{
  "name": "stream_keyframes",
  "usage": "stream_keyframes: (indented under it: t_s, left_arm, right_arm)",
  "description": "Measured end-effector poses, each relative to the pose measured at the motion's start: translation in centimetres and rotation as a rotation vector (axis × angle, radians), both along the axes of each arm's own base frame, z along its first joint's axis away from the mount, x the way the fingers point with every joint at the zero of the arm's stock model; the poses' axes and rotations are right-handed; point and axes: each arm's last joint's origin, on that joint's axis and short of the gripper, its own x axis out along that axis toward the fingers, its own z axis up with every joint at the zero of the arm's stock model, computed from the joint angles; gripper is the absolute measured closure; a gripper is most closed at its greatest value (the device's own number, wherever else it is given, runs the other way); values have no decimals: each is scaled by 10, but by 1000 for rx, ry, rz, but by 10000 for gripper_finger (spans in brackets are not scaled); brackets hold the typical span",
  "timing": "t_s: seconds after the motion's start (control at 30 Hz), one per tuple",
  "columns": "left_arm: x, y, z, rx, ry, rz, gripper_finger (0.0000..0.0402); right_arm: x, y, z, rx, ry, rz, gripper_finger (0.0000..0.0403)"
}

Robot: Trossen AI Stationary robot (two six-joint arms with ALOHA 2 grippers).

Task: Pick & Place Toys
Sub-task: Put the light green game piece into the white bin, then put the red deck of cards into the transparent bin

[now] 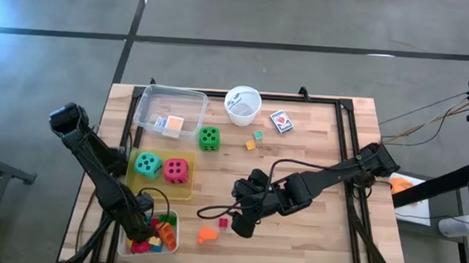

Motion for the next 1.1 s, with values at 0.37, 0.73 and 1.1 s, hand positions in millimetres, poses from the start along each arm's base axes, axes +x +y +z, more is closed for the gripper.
stream_keyframes:
  t_s: [0.37, 0.73, 1.1]
  left_arm:
    - [1, -1, 1, -16, -18, -50, 152]
    - [8, -10, 23, -91, -92, -112, 181]
    - [15, -20, 48, -157, -152, -124, 182]
  right_arm:
    - [0, 0, 0, 2, -4, 0, 42]
    - [1, 1, -3, -55, -7, 74, 42]
    - [0, -12, -16, -30, 30, 32, 42]
